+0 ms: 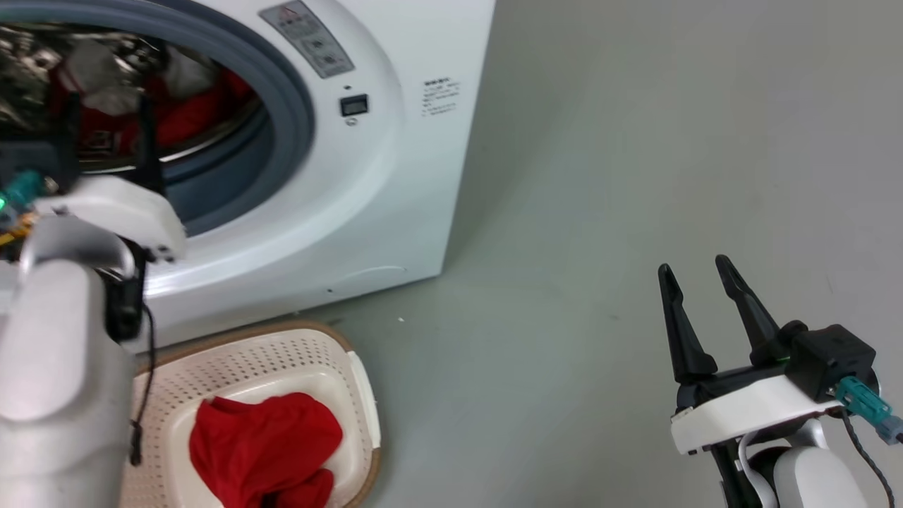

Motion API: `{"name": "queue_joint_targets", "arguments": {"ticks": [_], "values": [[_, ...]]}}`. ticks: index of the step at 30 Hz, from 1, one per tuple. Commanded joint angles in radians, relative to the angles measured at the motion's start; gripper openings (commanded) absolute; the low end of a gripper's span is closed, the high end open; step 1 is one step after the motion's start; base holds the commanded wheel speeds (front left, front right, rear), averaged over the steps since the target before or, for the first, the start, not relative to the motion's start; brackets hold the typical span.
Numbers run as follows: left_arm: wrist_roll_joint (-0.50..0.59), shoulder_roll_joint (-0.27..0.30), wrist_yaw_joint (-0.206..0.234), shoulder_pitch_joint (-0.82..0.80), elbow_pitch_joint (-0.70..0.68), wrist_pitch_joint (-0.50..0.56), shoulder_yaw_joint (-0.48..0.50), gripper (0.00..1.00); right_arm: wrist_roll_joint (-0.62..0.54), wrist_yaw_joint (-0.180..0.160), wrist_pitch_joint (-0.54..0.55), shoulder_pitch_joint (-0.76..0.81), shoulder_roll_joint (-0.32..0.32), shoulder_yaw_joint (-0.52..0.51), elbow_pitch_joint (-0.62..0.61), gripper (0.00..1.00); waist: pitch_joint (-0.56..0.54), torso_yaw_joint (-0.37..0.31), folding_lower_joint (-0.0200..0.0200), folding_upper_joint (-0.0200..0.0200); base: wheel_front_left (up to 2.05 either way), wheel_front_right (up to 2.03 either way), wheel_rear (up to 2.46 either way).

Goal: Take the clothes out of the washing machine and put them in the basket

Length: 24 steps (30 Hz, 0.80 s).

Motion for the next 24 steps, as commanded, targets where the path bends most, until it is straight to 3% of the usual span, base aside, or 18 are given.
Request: {"name": "queue_joint_targets", "arguments": {"ticks": [1,9,24], "values": [[0.005,0.023,-0.005,-0.034,0.020,0.018,0.006,1.00,0.013,-0.001,-0.013,-0.019,0.001,0.005,0.010,1.00,0.059,-0.054,0.0000,0.0000,0.00,0.00,0.00],[0.026,0.134,-0.027,-0.222,0.115,0.128,0.004,1.00,0.064,-0.001,-0.077,-0.073,0.001,0.034,0.062,1.00,0.186,-0.130,0.0000,0.0000,0.00,0.00,0.00],[0.100,0.238,0.019,-0.516,0.267,0.199,-0.031,1.00,0.137,-0.001,-0.141,-0.167,0.001,0.130,0.154,1.00,0.344,-0.233,0.0000,0.0000,0.00,0.00,0.00]]}}
